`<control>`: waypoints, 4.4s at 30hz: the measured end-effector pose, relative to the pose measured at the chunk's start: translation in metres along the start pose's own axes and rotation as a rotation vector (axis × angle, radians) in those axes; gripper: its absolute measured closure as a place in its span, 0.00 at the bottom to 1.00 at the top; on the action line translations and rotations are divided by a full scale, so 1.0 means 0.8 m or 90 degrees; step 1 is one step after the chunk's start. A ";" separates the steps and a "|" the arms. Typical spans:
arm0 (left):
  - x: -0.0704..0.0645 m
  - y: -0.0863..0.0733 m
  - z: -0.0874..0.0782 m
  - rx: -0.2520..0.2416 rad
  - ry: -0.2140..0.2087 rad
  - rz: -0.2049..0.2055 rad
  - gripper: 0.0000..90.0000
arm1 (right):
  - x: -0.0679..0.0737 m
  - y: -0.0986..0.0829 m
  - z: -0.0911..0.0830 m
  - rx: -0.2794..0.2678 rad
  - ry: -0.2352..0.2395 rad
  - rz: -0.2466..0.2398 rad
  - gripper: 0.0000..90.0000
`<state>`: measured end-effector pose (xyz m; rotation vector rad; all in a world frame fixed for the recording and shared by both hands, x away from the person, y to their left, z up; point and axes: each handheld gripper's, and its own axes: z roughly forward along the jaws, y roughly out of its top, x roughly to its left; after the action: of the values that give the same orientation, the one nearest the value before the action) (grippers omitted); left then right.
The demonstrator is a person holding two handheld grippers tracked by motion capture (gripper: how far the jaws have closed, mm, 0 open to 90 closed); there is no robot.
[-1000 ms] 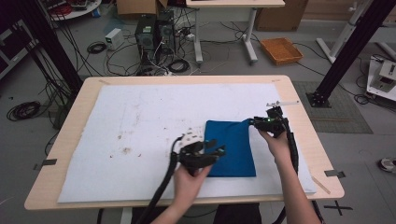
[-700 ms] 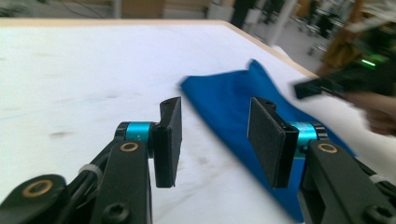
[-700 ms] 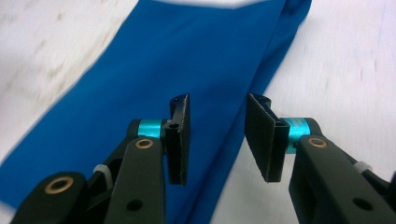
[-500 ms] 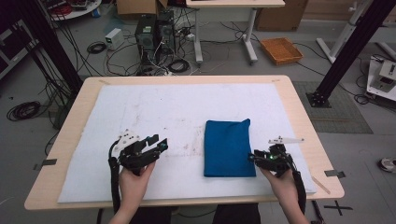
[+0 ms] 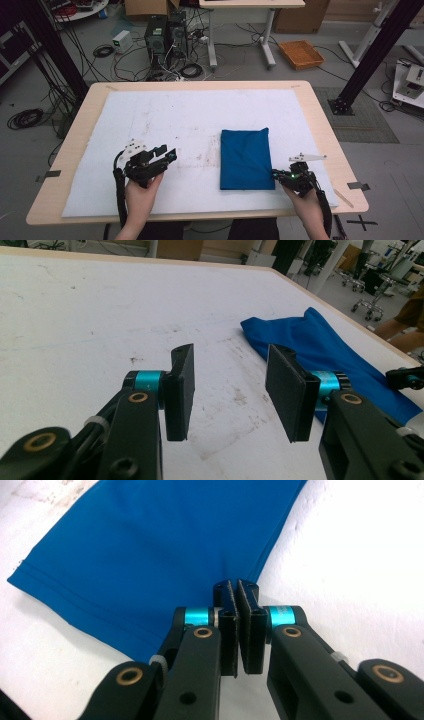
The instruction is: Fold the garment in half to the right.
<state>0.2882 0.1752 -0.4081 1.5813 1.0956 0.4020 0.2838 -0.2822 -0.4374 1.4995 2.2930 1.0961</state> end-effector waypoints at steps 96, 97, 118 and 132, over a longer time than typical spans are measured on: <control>0.037 0.013 -0.010 -0.007 -0.042 0.034 0.46 | -0.041 0.088 -0.007 -0.195 0.014 -0.003 0.45; 0.039 0.016 -0.012 -0.005 -0.042 0.038 0.46 | -0.045 0.079 -0.014 -0.200 0.012 0.007 0.44; 0.054 0.043 -0.038 -0.008 -0.051 0.112 0.45 | -0.063 0.051 -0.069 -0.247 0.004 -0.003 0.35; 0.063 0.040 -0.051 -0.003 -0.041 0.125 0.45 | -0.062 0.059 -0.057 -0.245 0.013 -0.003 0.34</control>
<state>0.2974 0.2413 -0.3806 1.6914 0.8931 0.4803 0.3167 -0.3365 -0.3849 1.3338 1.9475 1.4553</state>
